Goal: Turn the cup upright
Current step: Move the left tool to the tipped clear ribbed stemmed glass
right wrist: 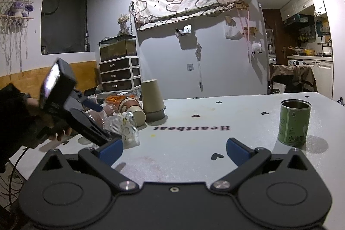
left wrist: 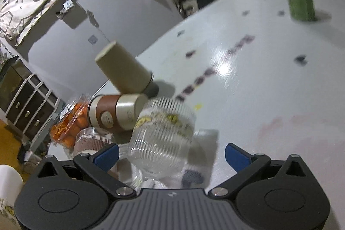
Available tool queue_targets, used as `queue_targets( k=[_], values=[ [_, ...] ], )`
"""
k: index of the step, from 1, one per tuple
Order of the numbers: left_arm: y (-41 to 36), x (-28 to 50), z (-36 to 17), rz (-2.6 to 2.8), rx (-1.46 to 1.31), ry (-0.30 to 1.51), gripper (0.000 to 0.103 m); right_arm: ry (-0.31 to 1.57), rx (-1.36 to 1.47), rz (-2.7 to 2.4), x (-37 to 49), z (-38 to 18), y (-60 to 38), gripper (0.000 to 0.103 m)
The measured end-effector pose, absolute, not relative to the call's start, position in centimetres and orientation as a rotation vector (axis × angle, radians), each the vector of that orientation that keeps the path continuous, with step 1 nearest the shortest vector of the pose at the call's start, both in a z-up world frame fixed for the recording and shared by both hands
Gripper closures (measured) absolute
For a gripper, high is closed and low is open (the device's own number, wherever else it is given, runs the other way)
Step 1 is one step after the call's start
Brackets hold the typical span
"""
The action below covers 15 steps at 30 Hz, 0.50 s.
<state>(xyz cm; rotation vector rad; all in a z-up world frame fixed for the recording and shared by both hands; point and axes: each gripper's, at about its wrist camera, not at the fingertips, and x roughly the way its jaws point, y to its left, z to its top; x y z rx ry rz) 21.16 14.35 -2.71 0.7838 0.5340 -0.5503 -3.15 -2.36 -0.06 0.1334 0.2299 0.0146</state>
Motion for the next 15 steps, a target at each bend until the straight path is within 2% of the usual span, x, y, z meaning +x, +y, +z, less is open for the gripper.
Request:
queue_targets(
  k=[7,9,13,15],
  values=[
    [14.5,23.9,-4.1,-0.466,0.769,0.6,0.001,0.23,0.146,0.014,-3.2,-0.3,-2.7,0.0],
    [14.7,24.0,-4.3,-0.468,0.728,0.619,0.008,0.231,0.148,0.013,-3.2,-0.3,-2.7,0.0],
    [15.7,24.5,-4.0,-0.437,0.575,0.685,0.038,0.233,0.154,0.011,-3.2,-0.3,-2.7,0.0],
    [16.0,24.4,-3.7,-0.423,0.522,0.707,0.041,0.232,0.154,0.012,-3.3,-0.4,-2.8,0.0]
  ],
)
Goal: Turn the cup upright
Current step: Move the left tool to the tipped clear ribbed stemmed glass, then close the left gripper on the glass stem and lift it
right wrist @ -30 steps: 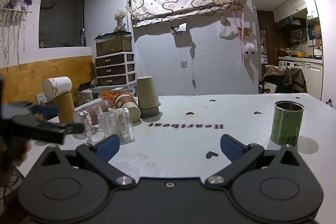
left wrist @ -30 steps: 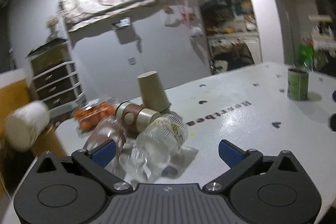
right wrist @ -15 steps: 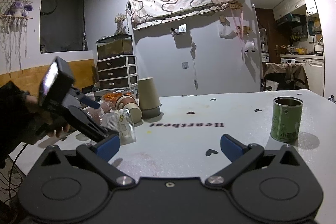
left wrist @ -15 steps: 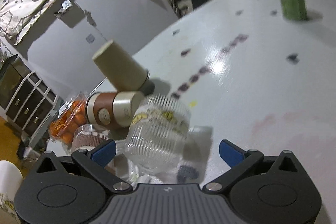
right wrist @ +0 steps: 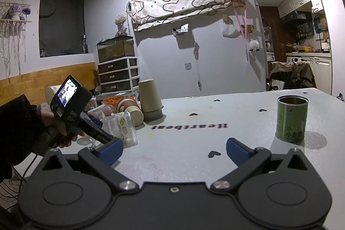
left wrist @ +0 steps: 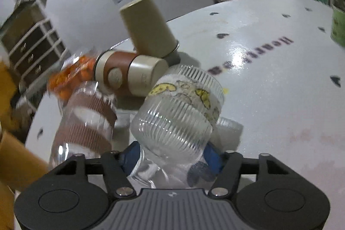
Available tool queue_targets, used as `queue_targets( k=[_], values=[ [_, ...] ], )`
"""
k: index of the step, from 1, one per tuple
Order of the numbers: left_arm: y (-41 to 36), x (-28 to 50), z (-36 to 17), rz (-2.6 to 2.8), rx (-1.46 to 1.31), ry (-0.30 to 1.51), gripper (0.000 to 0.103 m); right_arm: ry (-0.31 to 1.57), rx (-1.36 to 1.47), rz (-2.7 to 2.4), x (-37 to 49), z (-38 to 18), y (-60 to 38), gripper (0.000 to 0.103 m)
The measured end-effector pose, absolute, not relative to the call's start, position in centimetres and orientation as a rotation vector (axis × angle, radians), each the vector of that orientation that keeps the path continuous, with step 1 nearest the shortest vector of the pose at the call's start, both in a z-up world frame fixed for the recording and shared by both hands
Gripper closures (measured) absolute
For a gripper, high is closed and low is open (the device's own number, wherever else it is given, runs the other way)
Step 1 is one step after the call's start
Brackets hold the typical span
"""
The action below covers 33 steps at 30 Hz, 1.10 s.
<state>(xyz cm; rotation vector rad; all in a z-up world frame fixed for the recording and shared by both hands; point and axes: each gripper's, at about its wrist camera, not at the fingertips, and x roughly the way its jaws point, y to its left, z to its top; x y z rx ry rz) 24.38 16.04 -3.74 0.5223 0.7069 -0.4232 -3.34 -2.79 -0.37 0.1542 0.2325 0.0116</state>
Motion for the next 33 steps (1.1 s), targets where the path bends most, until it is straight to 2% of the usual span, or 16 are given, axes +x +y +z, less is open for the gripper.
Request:
queue_targets(
  k=[7,20,27,31,33],
  values=[
    [15.5,20.8,-3.4,-0.461,0.49,0.728,0.043,0.232,0.16,0.015,-3.2,-0.3,-2.6,0.0],
    [9.8,8.2,-3.8,-0.752,0.595,0.671,0.043,0.213,0.197,-0.015,-4.3,-0.6,-4.2,0.0],
    [6.5,6.3,-4.4,-0.793,0.637,0.63,0.041,0.223,0.231,-0.051,-5.1,-0.9,-5.5,0.0],
    [5.8,6.6,-4.5,-0.828,0.594,0.655,0.013,0.242,0.264,-0.073,-5.4,-1.3,-6.4,0.001],
    [6.0,6.1,-4.4,-0.847,0.593,0.644,0.01,0.253,0.275,-0.082,-5.4,-1.5,-6.7,0.001]
  ],
)
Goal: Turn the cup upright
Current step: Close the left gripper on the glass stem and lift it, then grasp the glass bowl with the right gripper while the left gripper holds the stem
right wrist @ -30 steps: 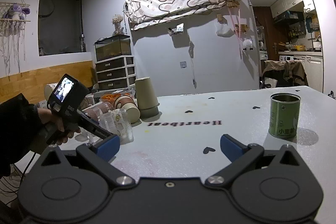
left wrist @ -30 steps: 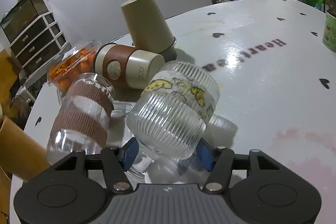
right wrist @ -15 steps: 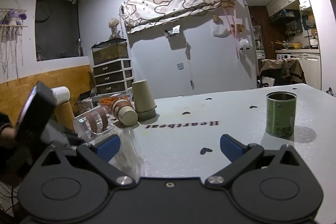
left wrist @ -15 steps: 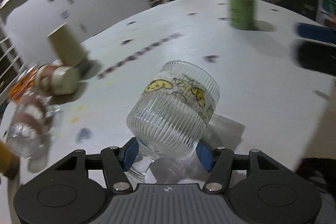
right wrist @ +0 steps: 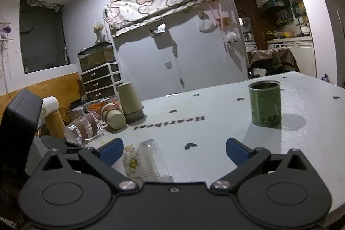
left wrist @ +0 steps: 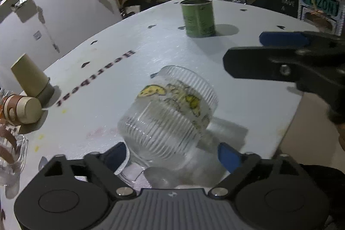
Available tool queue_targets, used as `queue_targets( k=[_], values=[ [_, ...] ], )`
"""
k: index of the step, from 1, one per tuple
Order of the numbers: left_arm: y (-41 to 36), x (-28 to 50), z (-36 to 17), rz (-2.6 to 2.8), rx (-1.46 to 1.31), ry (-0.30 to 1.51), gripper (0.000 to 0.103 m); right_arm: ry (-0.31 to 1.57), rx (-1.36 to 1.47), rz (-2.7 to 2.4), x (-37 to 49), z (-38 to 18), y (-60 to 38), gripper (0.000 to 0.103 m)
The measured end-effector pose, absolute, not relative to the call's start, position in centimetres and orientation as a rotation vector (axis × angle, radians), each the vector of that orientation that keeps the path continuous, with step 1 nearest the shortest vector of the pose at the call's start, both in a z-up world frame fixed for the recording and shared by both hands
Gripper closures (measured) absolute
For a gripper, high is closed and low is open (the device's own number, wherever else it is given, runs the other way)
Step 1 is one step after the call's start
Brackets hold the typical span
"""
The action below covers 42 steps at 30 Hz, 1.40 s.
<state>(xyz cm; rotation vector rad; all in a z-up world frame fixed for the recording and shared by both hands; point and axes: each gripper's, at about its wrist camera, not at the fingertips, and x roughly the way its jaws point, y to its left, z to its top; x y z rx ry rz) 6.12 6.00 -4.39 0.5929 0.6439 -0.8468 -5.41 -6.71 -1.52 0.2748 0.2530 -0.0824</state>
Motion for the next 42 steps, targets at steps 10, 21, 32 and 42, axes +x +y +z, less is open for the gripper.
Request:
queue_targets(
  k=[10,21,32,42],
  values=[
    [8.1,5.9,-2.9,-0.984,0.564,0.687,0.008,0.464,0.345,-0.086,-2.5,-4.2,-7.4,0.016],
    [8.4,5.1,-2.9,-1.078,0.465,0.743,0.009,0.511,0.323,-0.083,0.9,-4.5,-6.8,0.018],
    [10.0,6.8,-2.8,-1.004,0.271,0.809,0.037,0.619,0.557,0.061,3.1,-1.1,-10.1,0.018],
    [10.3,7.4,-3.8,-0.987,0.246,0.815,0.048,0.939,0.672,0.181,11.2,-0.5,-9.4,0.013]
  ],
)
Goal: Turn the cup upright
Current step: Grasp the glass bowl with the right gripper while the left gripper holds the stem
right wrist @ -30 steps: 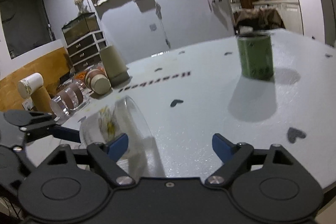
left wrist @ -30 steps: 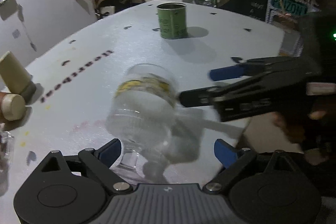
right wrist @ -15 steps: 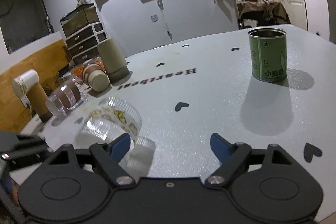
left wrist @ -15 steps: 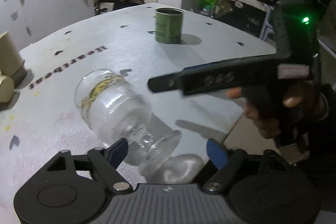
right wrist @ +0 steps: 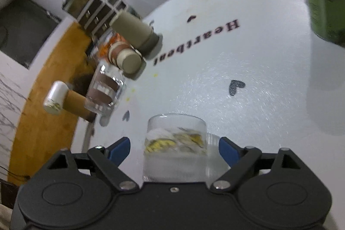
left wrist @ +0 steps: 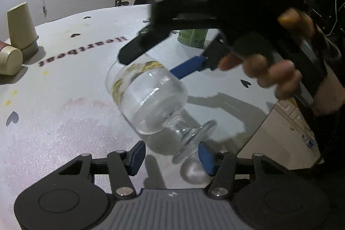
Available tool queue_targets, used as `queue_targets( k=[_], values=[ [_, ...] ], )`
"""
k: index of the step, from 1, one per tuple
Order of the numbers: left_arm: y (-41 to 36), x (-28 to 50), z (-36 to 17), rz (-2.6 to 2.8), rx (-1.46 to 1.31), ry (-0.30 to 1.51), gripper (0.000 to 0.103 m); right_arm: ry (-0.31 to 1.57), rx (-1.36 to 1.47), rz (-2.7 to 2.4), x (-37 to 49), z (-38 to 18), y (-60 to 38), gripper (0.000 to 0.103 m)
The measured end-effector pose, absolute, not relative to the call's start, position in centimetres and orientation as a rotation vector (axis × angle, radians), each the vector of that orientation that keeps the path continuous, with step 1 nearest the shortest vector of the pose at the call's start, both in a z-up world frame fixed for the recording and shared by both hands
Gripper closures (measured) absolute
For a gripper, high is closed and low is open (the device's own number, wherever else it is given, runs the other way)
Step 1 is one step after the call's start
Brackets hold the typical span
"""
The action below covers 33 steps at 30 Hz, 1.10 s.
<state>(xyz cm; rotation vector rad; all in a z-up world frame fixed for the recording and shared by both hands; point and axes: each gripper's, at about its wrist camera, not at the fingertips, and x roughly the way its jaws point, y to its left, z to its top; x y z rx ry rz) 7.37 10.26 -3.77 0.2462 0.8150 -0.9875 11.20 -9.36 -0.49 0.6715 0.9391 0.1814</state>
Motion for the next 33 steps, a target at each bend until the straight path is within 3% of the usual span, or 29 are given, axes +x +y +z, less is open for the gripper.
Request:
queue_targets(
  k=[5,10,14,33],
  values=[
    [10.2,7.7,-4.1,-0.996,0.231,0.805,0.049,1.03,0.612,0.139,13.5,-0.8,-8.5,0.013],
    [10.1,7.6,-4.4,-1.006,0.231,0.793,0.049,1.084,0.561,0.114,14.2,-1.2,-8.2,0.028],
    [10.1,7.5,-4.7,-1.013,0.235,0.801,0.049,1.088,0.511,0.139,14.1,-0.6,-7.9,0.029],
    [10.2,6.9,-4.7,-0.897,0.265,0.657,0.049,0.814,0.19,0.14,10.9,6.7,-8.8,0.03]
  ],
)
